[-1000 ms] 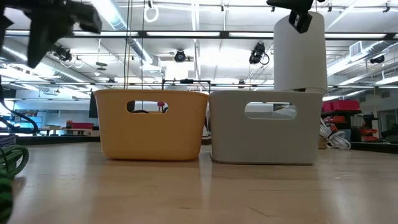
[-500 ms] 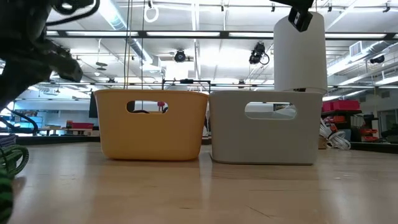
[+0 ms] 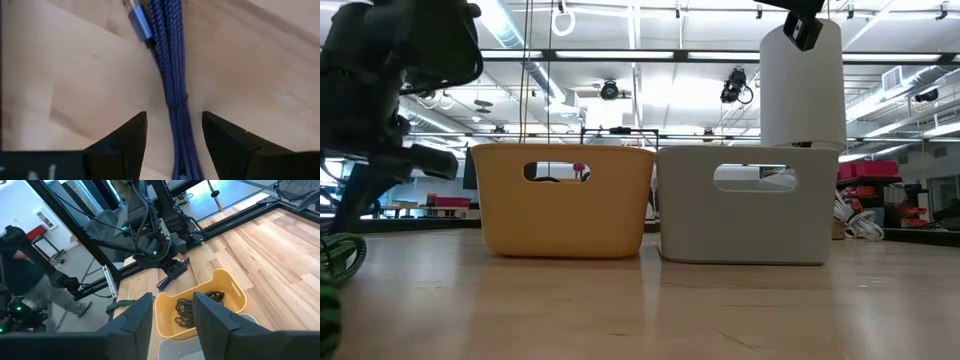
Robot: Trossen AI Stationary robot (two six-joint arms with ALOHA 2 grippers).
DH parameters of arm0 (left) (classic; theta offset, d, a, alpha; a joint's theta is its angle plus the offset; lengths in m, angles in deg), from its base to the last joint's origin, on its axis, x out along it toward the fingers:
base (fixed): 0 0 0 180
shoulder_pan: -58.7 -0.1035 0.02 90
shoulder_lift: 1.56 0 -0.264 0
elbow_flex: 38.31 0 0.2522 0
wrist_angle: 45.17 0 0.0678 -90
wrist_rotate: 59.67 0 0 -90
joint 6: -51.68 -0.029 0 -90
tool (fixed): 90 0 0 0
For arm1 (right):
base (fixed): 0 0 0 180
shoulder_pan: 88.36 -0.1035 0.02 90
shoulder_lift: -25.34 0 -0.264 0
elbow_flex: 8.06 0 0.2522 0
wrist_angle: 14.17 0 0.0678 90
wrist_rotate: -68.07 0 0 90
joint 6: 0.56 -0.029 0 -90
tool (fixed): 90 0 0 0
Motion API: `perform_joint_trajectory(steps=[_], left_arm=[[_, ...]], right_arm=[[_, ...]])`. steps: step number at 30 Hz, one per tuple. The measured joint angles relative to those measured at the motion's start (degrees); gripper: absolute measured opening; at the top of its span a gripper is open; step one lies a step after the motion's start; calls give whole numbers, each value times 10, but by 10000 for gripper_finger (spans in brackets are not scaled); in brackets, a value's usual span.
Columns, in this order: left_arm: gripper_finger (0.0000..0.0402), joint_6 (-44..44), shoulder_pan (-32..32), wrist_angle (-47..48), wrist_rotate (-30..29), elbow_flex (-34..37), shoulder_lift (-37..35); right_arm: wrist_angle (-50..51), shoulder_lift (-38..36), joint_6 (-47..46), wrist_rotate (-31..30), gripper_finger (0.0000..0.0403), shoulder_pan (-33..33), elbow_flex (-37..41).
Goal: Pick & Place USB Port
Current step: Put the black violet charger cable into the gray bin
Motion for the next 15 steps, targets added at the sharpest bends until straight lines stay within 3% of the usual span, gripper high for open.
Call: perform_joint_trajectory(steps=[5,11,15], left_arm=[[164,0,-2,-27,0,16,-2],[28,-28,-2,-35,-18,16,-2],[19,-30,-2,-43,-18,17,-4]], right_arm=[[0,0,0,0,139,0,0],[0,0,0,-4,139,0,0],[0,0,-5,-5,139,0,0]])
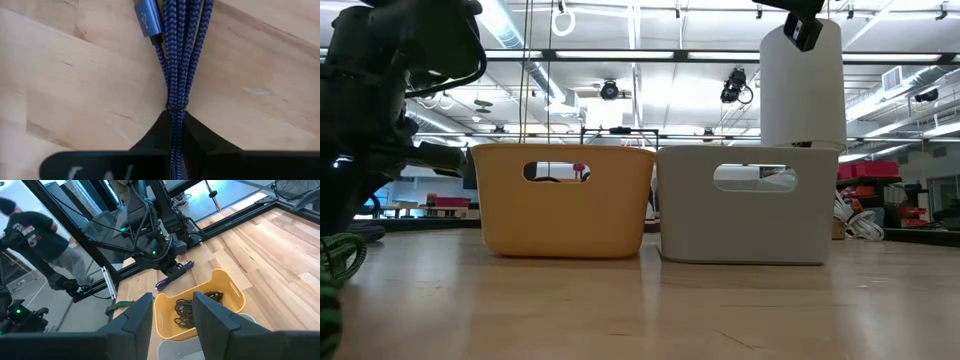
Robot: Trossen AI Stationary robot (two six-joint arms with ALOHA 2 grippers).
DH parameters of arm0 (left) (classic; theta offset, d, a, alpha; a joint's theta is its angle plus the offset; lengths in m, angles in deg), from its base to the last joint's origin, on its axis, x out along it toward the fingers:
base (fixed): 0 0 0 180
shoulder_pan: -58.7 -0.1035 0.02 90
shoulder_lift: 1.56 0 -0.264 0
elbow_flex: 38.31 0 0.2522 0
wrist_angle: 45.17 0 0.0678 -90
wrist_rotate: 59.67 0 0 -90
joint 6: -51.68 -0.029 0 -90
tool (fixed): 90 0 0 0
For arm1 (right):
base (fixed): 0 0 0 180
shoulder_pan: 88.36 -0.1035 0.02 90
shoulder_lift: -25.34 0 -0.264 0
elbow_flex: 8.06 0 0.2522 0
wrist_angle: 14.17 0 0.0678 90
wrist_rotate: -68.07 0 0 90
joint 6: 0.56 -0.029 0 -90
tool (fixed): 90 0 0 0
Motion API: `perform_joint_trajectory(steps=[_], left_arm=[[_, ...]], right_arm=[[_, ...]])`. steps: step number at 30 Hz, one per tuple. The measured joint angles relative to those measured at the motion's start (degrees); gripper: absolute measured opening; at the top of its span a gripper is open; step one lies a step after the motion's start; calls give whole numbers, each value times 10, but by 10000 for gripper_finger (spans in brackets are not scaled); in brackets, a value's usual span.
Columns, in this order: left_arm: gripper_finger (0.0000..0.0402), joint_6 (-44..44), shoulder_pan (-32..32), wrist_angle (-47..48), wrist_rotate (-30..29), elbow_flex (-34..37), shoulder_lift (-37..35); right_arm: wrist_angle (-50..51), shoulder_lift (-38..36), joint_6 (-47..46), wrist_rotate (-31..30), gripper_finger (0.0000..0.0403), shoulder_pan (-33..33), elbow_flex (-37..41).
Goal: Pick & Place USB Port
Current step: Put the black violet charger cable into the gray bin
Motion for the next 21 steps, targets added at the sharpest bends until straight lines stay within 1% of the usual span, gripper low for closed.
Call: perform_joint_trajectory(steps=[4,7,11,14,16,17,19,21], left_arm=[[17,-13,1,-1,6,-10,-2],[17,-30,2,16,-17,-41,-5],[17,-68,0,98,-34,-110,-5],[17,-116,-2,167,-51,-189,-5],[17,-146,2,222,-86,-250,-5],[17,-162,4,241,-117,-283,-5],[17,-197,5,282,-187,-350,-5],[17,-250,8,315,-271,-414,-5]], right_arm=[[0,0,0,0,139,0,0],[0,0,0,0,139,0,0],[2,0,0,0,139,0,0],[2,0,0,0,139,0,0],[2,0,0,0,139,0,0],[2,0,0,0,139,0,0],[2,0,0,-3,139,0,0],[2,0,-5,-18,139,0,0]])
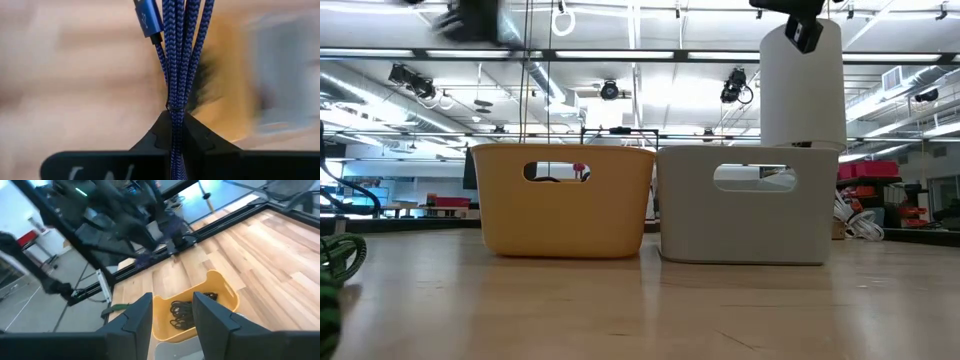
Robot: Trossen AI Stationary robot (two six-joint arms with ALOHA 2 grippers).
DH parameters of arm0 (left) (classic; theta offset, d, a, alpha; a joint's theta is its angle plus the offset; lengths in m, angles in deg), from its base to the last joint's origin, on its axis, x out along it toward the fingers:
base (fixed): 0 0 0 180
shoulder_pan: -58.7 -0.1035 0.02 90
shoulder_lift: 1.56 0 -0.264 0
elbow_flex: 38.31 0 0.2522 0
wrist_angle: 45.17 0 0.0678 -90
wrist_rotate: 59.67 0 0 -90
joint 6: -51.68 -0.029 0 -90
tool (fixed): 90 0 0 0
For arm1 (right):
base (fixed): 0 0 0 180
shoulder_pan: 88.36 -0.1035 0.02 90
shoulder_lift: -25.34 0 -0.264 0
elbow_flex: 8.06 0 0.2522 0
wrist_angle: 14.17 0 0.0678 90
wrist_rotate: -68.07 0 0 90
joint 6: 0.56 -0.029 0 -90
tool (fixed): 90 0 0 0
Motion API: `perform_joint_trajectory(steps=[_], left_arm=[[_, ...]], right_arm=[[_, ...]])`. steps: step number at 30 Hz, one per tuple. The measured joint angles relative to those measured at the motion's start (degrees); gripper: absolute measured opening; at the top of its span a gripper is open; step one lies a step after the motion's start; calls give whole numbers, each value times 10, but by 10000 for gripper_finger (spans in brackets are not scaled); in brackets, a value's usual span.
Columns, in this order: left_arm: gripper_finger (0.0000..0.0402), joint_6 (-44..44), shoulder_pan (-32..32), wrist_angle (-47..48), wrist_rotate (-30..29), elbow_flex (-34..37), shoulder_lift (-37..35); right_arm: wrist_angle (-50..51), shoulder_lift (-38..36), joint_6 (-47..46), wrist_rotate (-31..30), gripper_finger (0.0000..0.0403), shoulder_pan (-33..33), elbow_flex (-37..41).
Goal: Pick & Place USB Port
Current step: Put the black violet charger cable into the gray bin
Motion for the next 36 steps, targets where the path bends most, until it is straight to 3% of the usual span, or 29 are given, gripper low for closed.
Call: perform_joint_trajectory(steps=[3,6,10,14,19,25,32,36], left_arm=[[17,-130,0,-12,-121,-85,-1],[17,-320,0,-58,-194,-147,-1],[17,-570,-7,-153,-215,-191,-1],[17,-733,-28,-254,-208,-195,-1],[16,-854,-80,-359,-118,-187,12],[16,-935,-146,-461,27,-187,45],[16,-954,-199,-582,173,-187,92],[16,-944,-221,-617,216,-187,115]], right_arm=[[0,0,-13,-18,139,0,0],[-1,0,-28,-38,139,0,0],[-22,0,-55,-57,139,0,0],[-86,0,-61,-58,139,0,0],[-203,0,-38,-55,139,0,0],[-296,0,-8,-56,139,0,0],[-301,0,4,-58,139,0,0],[-298,0,7,-55,139,0,0]])
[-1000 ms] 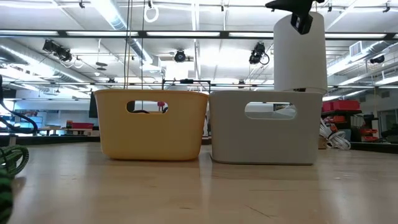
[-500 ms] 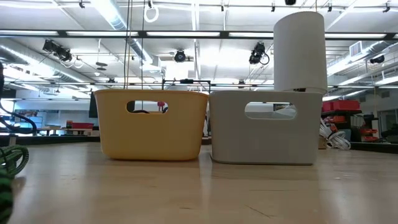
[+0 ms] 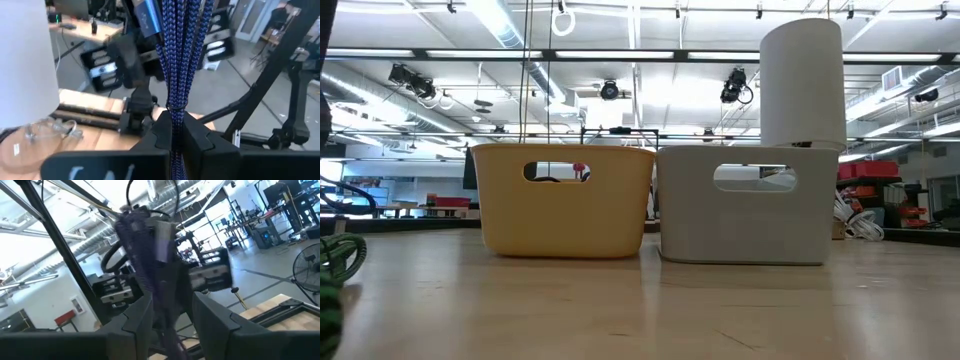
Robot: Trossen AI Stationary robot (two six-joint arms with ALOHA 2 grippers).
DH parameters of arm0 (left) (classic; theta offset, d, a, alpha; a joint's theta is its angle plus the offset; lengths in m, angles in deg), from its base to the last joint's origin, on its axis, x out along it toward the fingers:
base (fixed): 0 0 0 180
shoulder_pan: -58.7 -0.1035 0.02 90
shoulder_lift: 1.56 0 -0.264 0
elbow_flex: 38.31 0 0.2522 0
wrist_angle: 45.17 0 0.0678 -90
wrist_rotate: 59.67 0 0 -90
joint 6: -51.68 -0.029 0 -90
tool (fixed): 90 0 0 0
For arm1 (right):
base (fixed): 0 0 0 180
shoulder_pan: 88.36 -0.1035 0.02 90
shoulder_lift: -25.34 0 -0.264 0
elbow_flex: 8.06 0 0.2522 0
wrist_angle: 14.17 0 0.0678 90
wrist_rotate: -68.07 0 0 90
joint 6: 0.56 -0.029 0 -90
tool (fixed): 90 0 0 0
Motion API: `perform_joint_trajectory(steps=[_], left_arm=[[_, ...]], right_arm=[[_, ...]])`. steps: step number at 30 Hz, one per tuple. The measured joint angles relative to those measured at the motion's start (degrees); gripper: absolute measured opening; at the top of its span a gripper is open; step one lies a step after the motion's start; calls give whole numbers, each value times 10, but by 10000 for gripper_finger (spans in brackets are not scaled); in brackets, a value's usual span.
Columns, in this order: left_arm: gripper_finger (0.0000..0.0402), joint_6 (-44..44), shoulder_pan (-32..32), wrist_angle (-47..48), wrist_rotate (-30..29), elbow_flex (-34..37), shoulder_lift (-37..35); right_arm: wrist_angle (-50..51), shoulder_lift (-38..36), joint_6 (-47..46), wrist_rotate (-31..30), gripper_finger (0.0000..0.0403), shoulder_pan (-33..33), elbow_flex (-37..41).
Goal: Pick & Place USB Port
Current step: Put the black violet charger cable into the gray bin
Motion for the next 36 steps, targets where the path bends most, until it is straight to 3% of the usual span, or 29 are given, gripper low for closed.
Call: perform_joint_trajectory(steps=[15,18,20,23,32,36], left_arm=[[16,53,-35,-88,70,0,63],[16,54,-35,-85,67,0,63],[21,55,-35,-81,61,0,63],[53,54,-37,-81,56,0,63],[153,52,-38,-76,52,0,63],[200,11,-38,-50,49,0,50]], right_arm=[[25,0,32,-16,136,0,0],[41,0,27,-27,108,0,0],[56,0,25,-31,62,0,0],[58,0,31,-34,18,0,0],[59,0,27,-36,9,0,0],[58,0,26,-42,9,0,0]])
